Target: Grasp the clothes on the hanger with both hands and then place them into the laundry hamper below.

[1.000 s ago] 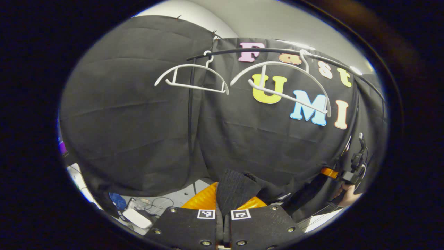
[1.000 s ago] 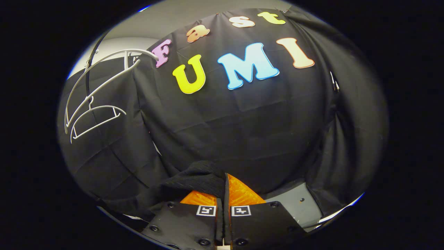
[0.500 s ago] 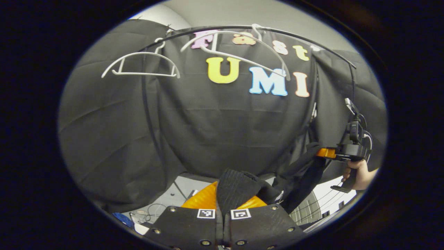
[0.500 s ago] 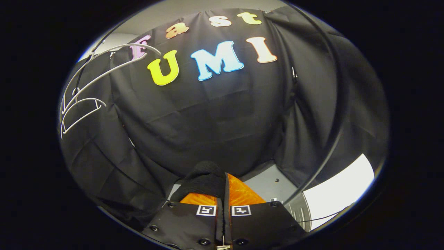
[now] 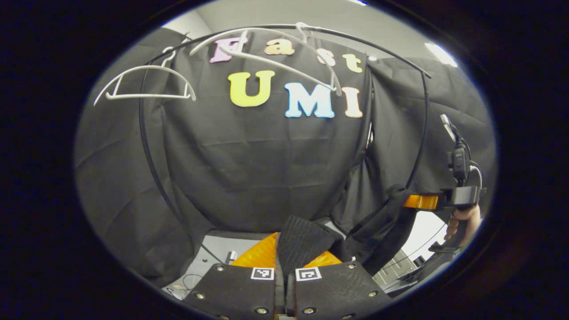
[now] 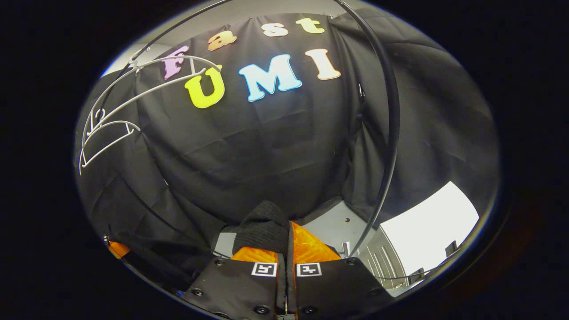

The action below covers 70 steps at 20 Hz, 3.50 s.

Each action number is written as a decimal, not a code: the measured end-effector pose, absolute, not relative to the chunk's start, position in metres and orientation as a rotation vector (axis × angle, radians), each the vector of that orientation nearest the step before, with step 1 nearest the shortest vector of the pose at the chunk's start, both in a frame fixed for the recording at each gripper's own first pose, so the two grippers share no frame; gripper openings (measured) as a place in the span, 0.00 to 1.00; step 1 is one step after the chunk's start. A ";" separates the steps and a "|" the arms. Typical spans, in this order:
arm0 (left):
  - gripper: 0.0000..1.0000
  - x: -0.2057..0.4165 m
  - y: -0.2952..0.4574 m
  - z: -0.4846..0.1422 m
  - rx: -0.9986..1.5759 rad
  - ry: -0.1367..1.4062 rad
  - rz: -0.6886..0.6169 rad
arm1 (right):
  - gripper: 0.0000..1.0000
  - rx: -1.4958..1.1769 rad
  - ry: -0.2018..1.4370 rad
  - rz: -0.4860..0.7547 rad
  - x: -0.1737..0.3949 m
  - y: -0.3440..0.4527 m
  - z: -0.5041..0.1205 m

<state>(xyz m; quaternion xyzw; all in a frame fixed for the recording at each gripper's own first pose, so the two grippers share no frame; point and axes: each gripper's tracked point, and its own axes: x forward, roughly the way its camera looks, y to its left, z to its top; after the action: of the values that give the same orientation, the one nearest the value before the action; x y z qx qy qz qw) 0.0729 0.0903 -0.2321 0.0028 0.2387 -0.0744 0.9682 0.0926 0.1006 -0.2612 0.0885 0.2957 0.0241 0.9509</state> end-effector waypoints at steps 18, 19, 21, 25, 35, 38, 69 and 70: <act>0.03 0.098 0.146 -0.351 -0.021 0.684 -0.106 | 0.02 0.077 0.819 0.098 0.058 0.129 -0.367; 0.03 0.098 0.142 -0.356 -0.018 0.693 -0.117 | 0.02 0.051 0.830 0.099 0.054 0.128 -0.372; 0.03 0.097 0.136 -0.369 -0.017 0.717 -0.139 | 0.02 0.035 0.848 0.103 0.049 0.131 -0.381; 0.03 0.098 0.138 -0.407 0.020 0.776 -0.148 | 0.02 0.056 0.892 0.079 0.044 0.135 -0.398; 0.04 0.109 0.133 -0.440 0.045 0.828 -0.195 | 0.07 0.053 0.945 0.068 0.044 0.135 -0.408; 0.02 0.113 0.130 -0.445 0.057 0.839 -0.202 | 0.11 0.054 0.967 0.069 0.043 0.136 -0.415; 0.96 0.092 0.051 -0.253 0.108 0.529 -0.030 | 0.98 0.041 0.624 -0.124 0.057 -0.038 -0.287; 0.96 0.097 0.040 -0.227 0.113 0.480 -0.029 | 0.98 0.047 0.576 -0.126 0.062 -0.044 -0.271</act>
<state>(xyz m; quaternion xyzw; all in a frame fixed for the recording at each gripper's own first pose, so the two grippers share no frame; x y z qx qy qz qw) 0.0970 0.0402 -0.2275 0.0561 0.2373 -0.0145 0.9697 0.0622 -0.0440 -0.2706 0.0232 0.2838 -0.0619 0.9566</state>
